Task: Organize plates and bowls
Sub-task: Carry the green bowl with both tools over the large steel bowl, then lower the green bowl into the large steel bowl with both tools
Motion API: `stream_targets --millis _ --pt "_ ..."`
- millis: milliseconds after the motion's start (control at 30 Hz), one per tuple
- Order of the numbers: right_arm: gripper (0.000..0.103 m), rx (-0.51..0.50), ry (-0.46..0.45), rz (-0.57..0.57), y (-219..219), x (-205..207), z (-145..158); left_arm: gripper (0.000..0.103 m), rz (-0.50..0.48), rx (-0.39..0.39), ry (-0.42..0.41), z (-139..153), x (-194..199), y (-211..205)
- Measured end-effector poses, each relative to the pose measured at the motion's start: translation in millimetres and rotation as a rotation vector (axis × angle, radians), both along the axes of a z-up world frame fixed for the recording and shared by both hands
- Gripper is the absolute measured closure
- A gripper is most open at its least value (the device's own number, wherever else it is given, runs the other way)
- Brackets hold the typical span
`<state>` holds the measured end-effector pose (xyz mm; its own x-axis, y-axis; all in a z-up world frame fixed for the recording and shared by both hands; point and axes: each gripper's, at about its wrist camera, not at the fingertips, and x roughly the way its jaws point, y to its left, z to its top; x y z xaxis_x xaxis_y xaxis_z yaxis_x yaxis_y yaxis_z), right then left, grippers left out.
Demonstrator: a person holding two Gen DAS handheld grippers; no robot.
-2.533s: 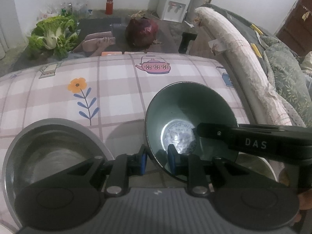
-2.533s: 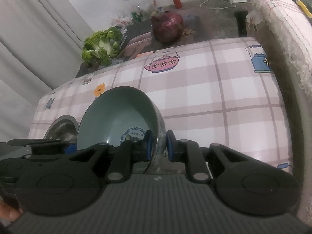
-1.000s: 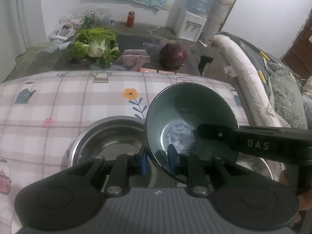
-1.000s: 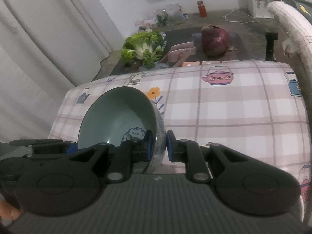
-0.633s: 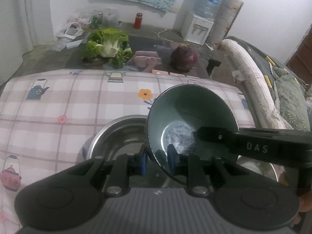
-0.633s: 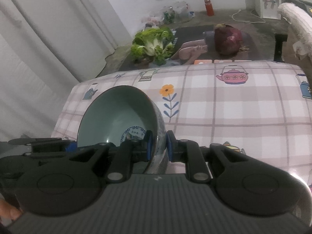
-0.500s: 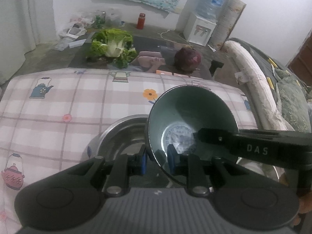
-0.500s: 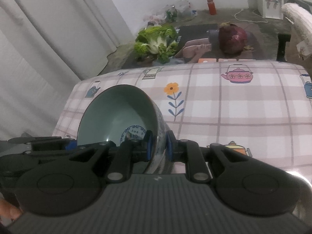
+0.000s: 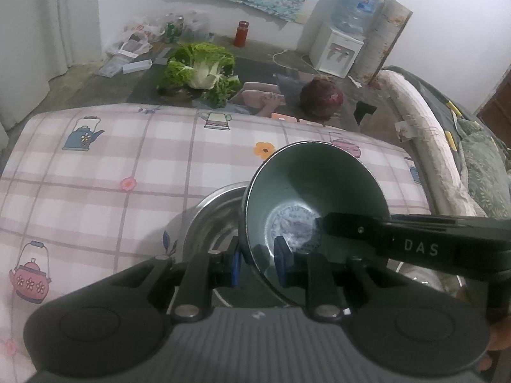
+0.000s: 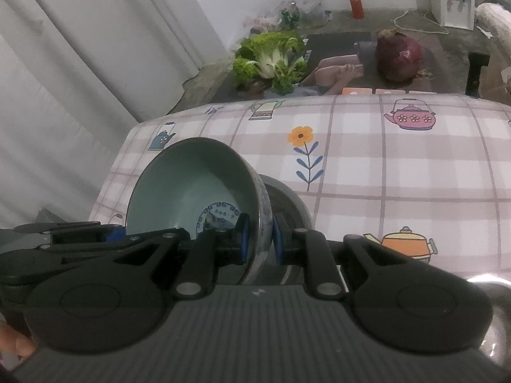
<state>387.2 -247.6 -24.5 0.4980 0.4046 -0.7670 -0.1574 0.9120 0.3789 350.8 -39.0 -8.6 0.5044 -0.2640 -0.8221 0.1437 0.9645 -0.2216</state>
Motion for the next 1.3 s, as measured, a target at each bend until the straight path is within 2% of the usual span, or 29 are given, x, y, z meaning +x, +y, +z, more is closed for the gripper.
stream_targets --millis 1300 --pt "0.088 -0.006 0.09 0.025 21.8 7.6 -39.5 0.081 0.019 0.016 0.064 -33.0 6.2 14.5"
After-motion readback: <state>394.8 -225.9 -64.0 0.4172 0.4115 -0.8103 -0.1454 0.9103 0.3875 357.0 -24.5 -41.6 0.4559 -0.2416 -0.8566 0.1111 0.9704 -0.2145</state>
